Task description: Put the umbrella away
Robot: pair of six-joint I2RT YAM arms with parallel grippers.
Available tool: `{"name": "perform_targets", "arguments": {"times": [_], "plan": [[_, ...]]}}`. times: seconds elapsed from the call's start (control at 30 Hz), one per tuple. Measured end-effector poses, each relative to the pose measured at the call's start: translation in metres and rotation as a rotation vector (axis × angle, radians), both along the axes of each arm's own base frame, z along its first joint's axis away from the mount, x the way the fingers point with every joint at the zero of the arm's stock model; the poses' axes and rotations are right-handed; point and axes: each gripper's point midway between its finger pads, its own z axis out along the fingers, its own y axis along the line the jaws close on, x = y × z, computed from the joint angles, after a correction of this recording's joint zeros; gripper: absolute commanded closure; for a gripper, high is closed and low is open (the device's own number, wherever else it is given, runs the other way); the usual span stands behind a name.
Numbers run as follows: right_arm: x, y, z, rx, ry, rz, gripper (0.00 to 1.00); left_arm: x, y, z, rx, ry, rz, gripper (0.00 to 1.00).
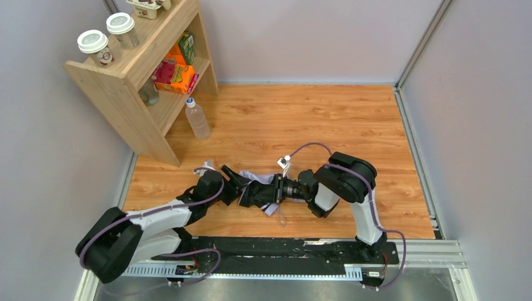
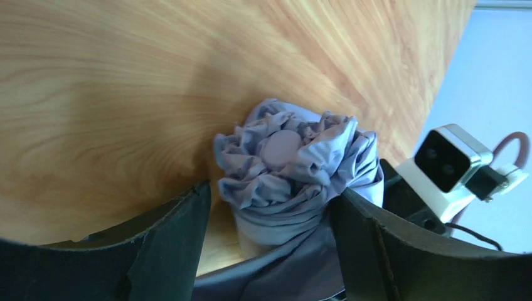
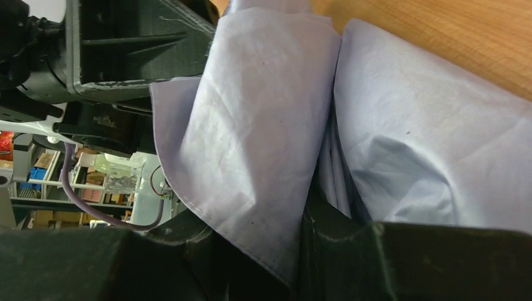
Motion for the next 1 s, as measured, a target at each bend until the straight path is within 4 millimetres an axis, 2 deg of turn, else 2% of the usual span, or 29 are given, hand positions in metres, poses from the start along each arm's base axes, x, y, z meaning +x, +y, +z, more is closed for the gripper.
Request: {"name": "perform_targets", "arguments": {"times": [0.03,0.17,0.23,0.27,0.3,0.33,0.4,0.43,0.5,0.57,0.7,0.8,0.83,0.9,1.0], "plan": [[0.0,0.0,0.0,-0.003,0.005,0.005,1.0,0.001,-0.003,-0.006,-0.004,0.021,0.0,0.22],[0.007,0.001,0.0,-0.014,0.02,0.001,1.0,0.014,-0.022,-0.009,-0.065,0.03,-0.006,0.22],[0.014,0.001,0.0,-0.02,0.029,-0.013,1.0,0.022,-0.029,-0.013,-0.094,0.02,0.006,0.27],[0.017,0.001,0.0,-0.025,0.032,-0.019,1.0,0.026,-0.031,-0.013,-0.11,0.011,0.012,0.38],[0.019,0.001,0.0,-0.03,0.033,-0.022,1.0,0.028,-0.033,-0.014,-0.119,0.005,0.018,0.44],[0.022,0.001,0.0,-0.04,0.036,-0.024,1.0,0.029,-0.033,-0.016,-0.127,0.0,0.027,0.58],[0.022,0.003,-0.001,-0.066,0.048,-0.008,1.0,0.029,-0.03,-0.021,-0.152,-0.005,0.054,0.74],[0.022,0.004,-0.001,-0.082,0.053,0.003,0.99,0.028,-0.028,-0.022,-0.16,-0.015,0.063,0.78],[0.022,0.006,0.0,-0.12,0.063,0.027,0.94,0.028,-0.026,-0.022,-0.179,-0.027,0.08,0.93],[0.022,0.007,0.0,-0.165,0.071,0.048,0.8,0.027,-0.025,-0.021,-0.194,-0.035,0.086,1.0],[0.023,0.006,0.002,-0.278,0.085,0.074,0.5,0.025,-0.024,-0.019,-0.208,-0.046,0.086,1.0],[0.023,0.003,0.004,-0.407,0.083,0.059,0.34,0.023,-0.027,-0.017,-0.216,-0.057,0.078,1.0],[0.02,0.001,0.006,-0.449,0.08,0.058,0.29,0.022,-0.029,-0.016,-0.22,-0.057,0.069,1.0],[0.011,-0.004,0.012,-0.543,0.064,0.063,0.14,0.017,-0.035,-0.014,-0.234,-0.051,0.046,1.0],[-0.001,-0.015,0.021,-0.682,0.005,0.049,0.0,0.009,-0.041,-0.013,-0.241,-0.036,0.012,1.0]]}}
